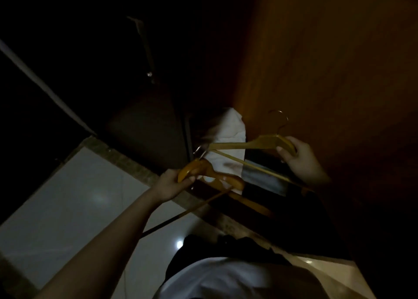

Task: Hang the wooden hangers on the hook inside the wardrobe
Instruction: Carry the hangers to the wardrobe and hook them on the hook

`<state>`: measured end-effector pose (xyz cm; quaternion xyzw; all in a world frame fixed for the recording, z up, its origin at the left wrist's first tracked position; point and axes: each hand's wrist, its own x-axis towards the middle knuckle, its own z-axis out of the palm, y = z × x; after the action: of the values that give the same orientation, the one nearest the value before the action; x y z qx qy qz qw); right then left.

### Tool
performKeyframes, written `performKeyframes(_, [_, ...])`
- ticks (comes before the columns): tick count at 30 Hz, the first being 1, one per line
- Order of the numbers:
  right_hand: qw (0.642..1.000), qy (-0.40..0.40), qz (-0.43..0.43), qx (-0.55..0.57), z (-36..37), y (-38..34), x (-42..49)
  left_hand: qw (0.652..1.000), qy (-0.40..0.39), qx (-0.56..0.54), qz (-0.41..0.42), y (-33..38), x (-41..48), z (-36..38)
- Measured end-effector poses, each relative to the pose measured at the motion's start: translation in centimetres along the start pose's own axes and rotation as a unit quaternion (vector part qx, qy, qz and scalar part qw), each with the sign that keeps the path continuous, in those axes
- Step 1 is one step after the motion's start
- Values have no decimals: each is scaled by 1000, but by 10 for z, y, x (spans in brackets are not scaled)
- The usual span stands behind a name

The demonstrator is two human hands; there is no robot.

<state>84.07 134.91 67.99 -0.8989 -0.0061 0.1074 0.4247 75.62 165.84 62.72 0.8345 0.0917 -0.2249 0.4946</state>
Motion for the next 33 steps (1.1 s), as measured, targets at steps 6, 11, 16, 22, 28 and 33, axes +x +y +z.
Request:
performKeyframes(6, [989,148,-13,-26,-24,-30,-20,992,-58,64,92,56,29,-36])
performKeyframes(11, [970,240,-24,-36,-46,-48,-34,963,-110,106,223,107,23,-48])
performKeyframes(16, [948,303,-72,-65,-74,-76,-47,938,-102,83,321,167,13,-54])
performKeyframes(22, [927,339,-124,-104,-127,-123,-61,919,-127,44,370,236,0,-72])
performKeyframes(28, [908,354,-184,-127,-174,-173,-73,898,-127,55,417,304,-23,-81])
performKeyframes(33, [888,382,-219,-131,-215,-208,-78,890,-117,52,438,359,-39,-92])
